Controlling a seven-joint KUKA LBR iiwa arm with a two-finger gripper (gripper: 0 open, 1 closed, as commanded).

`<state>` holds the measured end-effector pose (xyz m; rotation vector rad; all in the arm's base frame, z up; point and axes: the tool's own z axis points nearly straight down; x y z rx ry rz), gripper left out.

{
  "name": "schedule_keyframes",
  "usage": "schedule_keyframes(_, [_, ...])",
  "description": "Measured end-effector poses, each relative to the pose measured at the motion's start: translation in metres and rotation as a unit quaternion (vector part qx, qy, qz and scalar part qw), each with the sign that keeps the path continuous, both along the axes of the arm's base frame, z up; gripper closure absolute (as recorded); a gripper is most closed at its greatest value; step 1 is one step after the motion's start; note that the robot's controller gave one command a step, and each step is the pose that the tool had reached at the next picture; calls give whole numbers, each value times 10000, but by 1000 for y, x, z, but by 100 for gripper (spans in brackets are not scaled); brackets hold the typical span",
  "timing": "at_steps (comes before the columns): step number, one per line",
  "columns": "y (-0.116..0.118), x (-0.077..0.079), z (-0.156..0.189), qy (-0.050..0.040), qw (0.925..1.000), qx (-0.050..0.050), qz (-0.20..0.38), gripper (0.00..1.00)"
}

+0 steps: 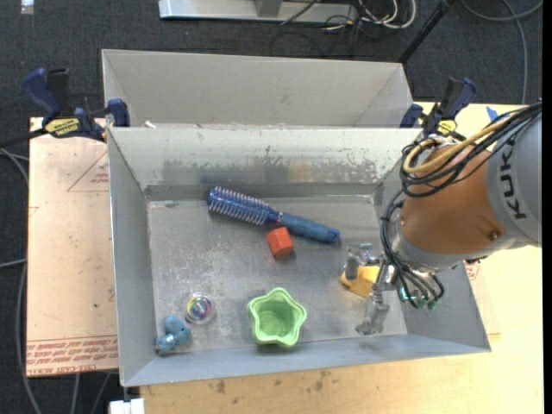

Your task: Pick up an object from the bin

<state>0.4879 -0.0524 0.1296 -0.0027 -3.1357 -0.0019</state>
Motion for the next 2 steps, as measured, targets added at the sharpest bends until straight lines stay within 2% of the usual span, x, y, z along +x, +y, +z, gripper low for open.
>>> schedule_keyframes(1, [-30, 64, -44, -38, 9841, -11, -1777, 0])
schedule_keyframes(2, [-77, 64, -60, -35, 9406, -17, -3394, 0])
